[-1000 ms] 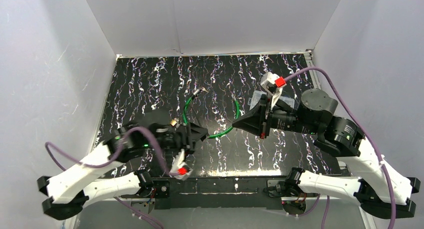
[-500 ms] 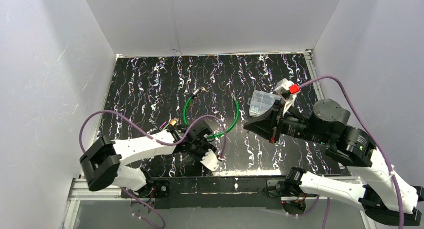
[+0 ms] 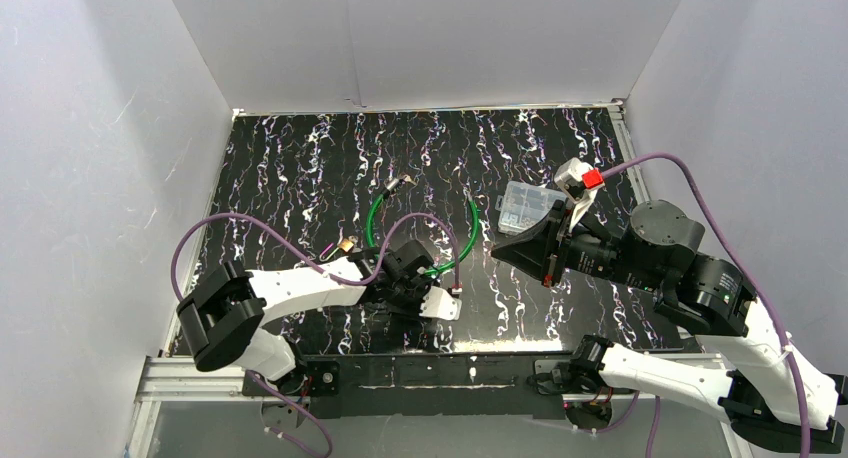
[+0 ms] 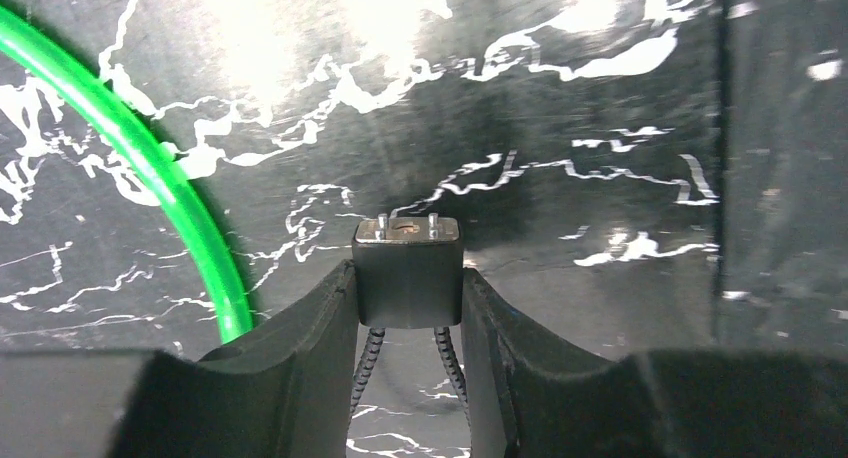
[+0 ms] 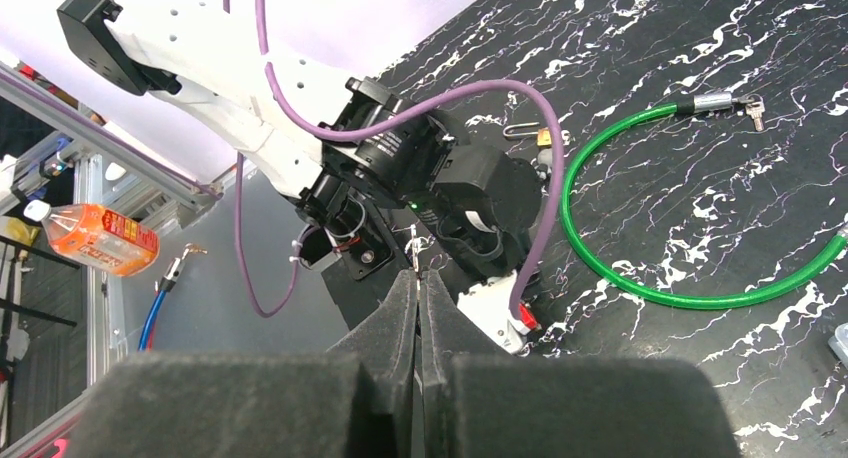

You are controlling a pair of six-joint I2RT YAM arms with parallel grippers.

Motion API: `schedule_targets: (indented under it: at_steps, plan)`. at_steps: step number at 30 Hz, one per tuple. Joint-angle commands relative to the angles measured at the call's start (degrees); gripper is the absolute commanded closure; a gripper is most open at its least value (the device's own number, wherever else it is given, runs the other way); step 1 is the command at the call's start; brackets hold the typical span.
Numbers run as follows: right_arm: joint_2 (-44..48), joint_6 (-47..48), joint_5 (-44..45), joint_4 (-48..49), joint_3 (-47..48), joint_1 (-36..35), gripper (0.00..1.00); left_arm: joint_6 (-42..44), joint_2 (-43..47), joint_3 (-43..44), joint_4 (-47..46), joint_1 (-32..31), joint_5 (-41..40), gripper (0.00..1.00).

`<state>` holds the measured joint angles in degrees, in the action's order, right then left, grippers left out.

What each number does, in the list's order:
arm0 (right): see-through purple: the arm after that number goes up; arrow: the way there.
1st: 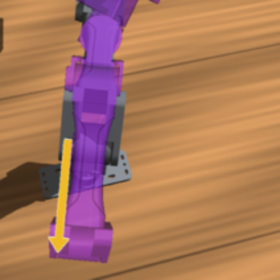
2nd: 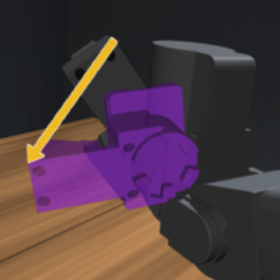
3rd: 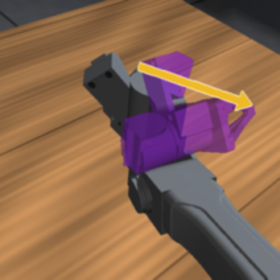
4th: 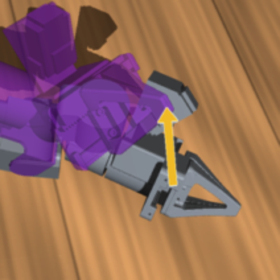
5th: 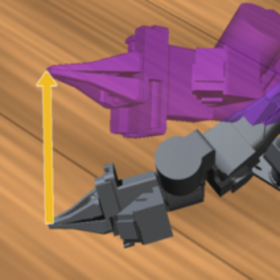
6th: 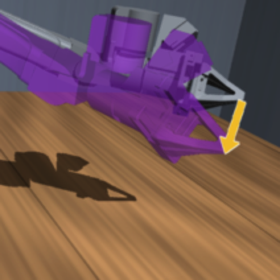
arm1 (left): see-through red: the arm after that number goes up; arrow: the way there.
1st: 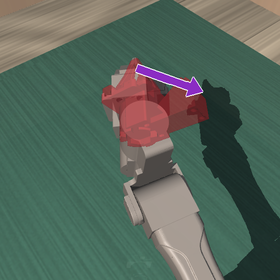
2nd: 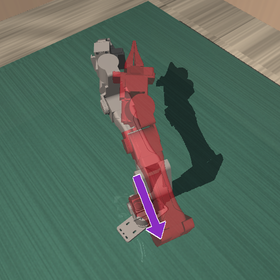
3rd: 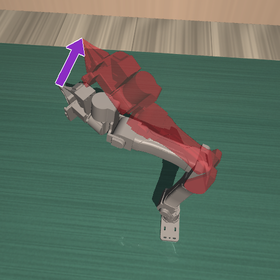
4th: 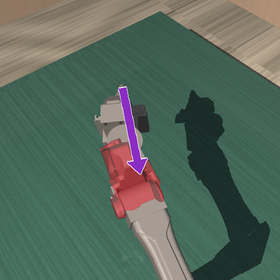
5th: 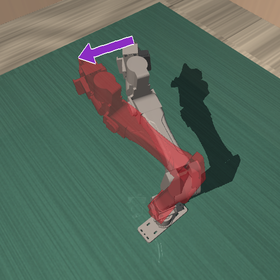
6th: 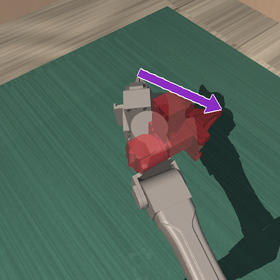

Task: Unlock with the key
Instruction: Place the lock at the center of the board, then adjust the lock at the center of the board.

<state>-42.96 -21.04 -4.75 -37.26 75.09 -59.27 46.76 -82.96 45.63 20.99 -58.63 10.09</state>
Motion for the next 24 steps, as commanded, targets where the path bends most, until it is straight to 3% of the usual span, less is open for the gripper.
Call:
schedule_targets:
  at_steps: [1,3,5,9,10,15,22,24]
  plan:
    - [0.0,0.0,1.0,1.0,0.5,-0.2,0.99,-3.9,4.7,1.6,5.9,0.9,9.1,0.94]
    - [0.0,0.0,1.2,0.7,0.8,-0.2,0.99,-5.1,5.2,2.8,7.1,3.0,11.9,0.92]
    - [0.4,0.0,1.4,0.8,0.7,-0.2,0.99,-4.8,4.5,3.7,5.6,4.1,9.1,0.98]
    - [0.4,-0.1,1.1,1.0,0.6,-0.2,0.99,-1.2,2.2,0.2,-11.1,4.1,-11.2,1.00]
    - [0.3,-0.2,1.0,1.0,0.5,-0.2,0.99,0.1,0.9,0.5,-12.5,4.1,-13.2,1.00]
    - [-0.2,-0.2,0.9,1.3,1.0,-0.1,0.99,0.8,-5.3,3.6,-12.1,4.2,-12.8,1.00]
    - [0.3,0.5,2.3,0.4,1.8,-0.2,0.99,0.3,-6.1,3.3,-11.2,4.1,-10.9,1.00]
    - [0.2,0.6,2.4,0.6,1.7,-0.1,0.99,0.3,-7.3,4.4,-10.0,4.0,-10.9,0.93]
